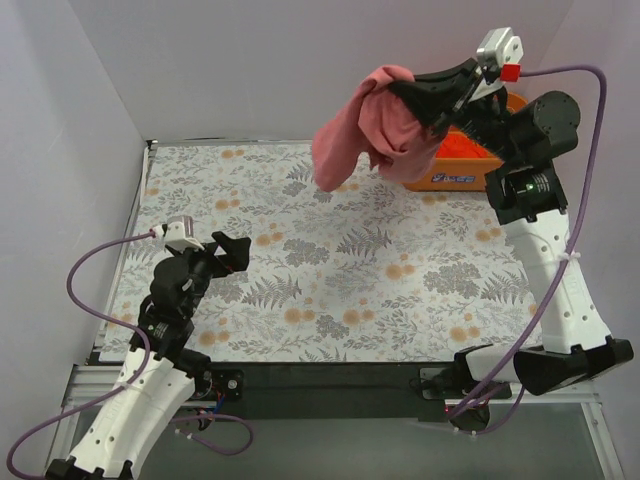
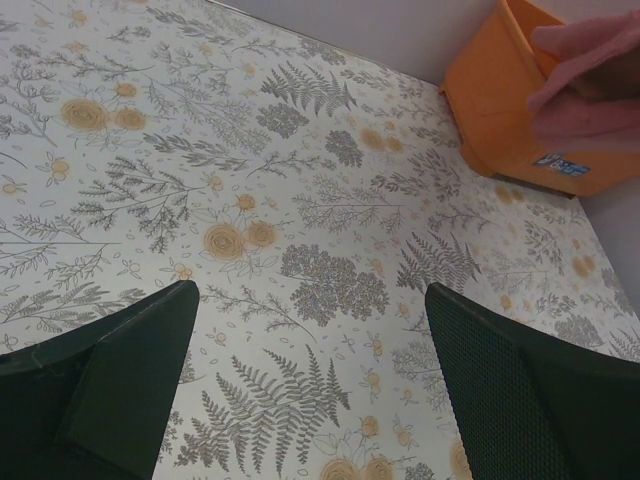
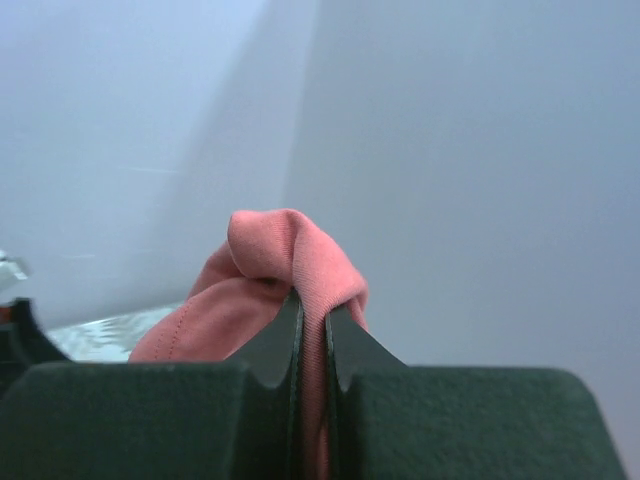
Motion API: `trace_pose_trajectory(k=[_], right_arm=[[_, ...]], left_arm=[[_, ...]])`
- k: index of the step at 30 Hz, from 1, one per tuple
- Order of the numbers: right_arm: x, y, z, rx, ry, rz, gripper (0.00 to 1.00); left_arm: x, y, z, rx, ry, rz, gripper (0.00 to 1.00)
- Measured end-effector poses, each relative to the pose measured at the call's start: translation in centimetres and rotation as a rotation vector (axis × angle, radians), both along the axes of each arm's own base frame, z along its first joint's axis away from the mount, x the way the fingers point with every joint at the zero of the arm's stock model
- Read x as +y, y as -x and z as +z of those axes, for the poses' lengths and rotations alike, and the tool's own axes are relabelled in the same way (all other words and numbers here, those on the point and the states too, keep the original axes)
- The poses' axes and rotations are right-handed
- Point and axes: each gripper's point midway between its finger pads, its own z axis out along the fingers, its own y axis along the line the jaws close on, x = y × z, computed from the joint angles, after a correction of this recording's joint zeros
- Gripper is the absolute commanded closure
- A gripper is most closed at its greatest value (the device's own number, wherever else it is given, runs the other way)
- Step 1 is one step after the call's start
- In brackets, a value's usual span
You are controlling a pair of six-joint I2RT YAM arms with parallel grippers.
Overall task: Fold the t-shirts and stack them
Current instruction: Move the tshirt to the center of the board
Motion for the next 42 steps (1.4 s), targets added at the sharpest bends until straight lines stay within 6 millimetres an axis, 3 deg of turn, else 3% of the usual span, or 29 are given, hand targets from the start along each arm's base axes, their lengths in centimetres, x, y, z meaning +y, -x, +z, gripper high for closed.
trace_pose_trajectory(k=[4,7,10,17,21,22,24,27,29,31,33,35,38,40,42], right_arm=[[3.7,3.9,-1.2,0.029,0.002,0.153,0.99],[6.2,4.4,-4.3,0.114,0.02,0.227,0.99],[9.0,3.7,-9.6,0.25,0.058,0.279,0.99],[16.5,3.0,-26.8,0.697,0.217,0.38,0.99],[19.6,3.6,-31.7,0.848,0.281,0.439,0.99],[20.4,3.6,-31.9,0.863,0.286,0.452,0.99],[22.0,3.4,-30.3,0.851,0.277,0.484,0.99],[23.8,2.8,-24.7,0.759,0.218,0.533,0.99],[24.2,2.8,-19.1,0.661,0.156,0.564,0.99],[23.7,3.3,-13.9,0.55,0.094,0.577,0.99],[22.3,3.9,-10.0,0.465,0.039,0.552,0.99],[20.1,4.3,-7.7,0.42,-0.008,0.497,0.99],[14.7,3.6,-6.8,0.406,-0.091,0.334,0.99],[11.0,2.5,-9.0,0.448,-0.127,0.203,0.99],[7.3,0.8,-13.2,0.514,-0.161,0.051,0.98]], left_arm=[[0.1,0.2,0.6,-0.021,0.006,0.002,0.04],[0.1,0.3,0.7,-0.027,0.008,0.004,0.04],[0.2,0.3,0.7,-0.026,0.008,0.005,0.04],[0.8,0.1,0.3,-0.014,0.0,0.041,0.04],[1.4,-0.1,-0.3,0.011,-0.005,0.082,0.04],[1.6,-0.1,-0.4,0.016,-0.004,0.095,0.04],[2.1,-0.1,-0.6,0.025,-0.003,0.127,0.04],[2.8,-0.1,-0.7,0.03,0.0,0.167,0.04],[3.1,0.0,-0.6,0.027,0.004,0.182,0.04],[3.3,0.0,-0.5,0.024,0.008,0.192,0.04],[3.3,0.0,-0.6,0.027,0.008,0.195,0.04],[3.3,0.0,-0.7,0.031,0.009,0.195,0.04],[3.2,-0.1,-0.9,0.038,0.007,0.194,0.04],[3.1,-0.1,-1.1,0.048,0.004,0.187,0.04],[2.9,-0.2,-1.5,0.061,-0.001,0.18,0.04]])
